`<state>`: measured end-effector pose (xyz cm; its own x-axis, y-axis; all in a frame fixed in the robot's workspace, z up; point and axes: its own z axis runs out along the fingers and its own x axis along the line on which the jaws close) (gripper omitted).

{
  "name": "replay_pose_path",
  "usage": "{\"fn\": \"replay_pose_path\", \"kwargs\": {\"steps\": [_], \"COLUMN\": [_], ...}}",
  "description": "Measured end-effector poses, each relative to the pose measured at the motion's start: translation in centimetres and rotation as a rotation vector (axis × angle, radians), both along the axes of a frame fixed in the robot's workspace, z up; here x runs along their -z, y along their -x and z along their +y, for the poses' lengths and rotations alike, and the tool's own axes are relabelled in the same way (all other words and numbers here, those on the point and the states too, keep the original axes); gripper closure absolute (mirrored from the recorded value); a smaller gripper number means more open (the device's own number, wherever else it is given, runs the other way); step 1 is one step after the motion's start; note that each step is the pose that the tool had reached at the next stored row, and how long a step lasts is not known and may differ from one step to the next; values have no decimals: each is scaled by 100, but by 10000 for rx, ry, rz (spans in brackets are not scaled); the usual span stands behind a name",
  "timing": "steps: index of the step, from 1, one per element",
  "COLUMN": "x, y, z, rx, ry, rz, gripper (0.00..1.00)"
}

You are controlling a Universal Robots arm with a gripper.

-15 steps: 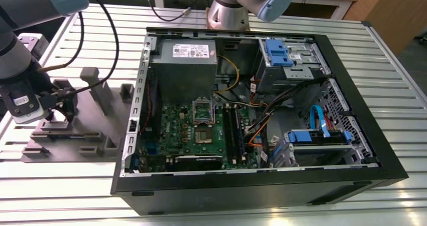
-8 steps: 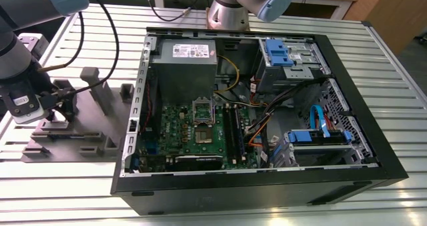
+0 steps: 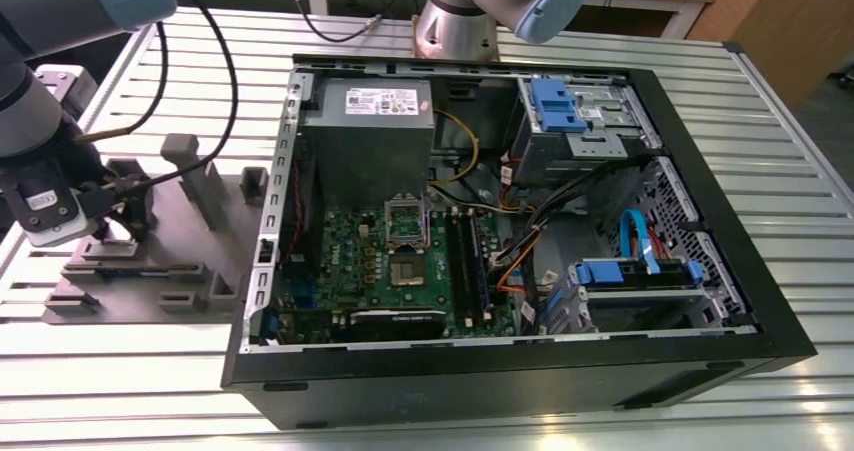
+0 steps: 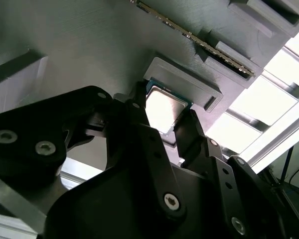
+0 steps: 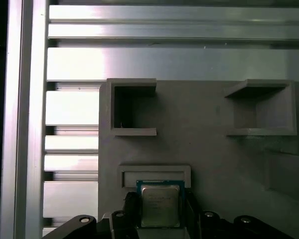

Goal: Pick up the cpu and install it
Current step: 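Pick up the cpu and move it towards the insertion slot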

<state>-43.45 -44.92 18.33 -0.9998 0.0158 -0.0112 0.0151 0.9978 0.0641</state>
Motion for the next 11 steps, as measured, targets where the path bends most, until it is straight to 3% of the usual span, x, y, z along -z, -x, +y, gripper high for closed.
{"fn": "replay_pose_path", "kwargs": {"steps": [11], "x": [26], "y": [46], "z": [-1], "rx": [0], "ry": [5], "rz": [9], "gripper": [53]}}
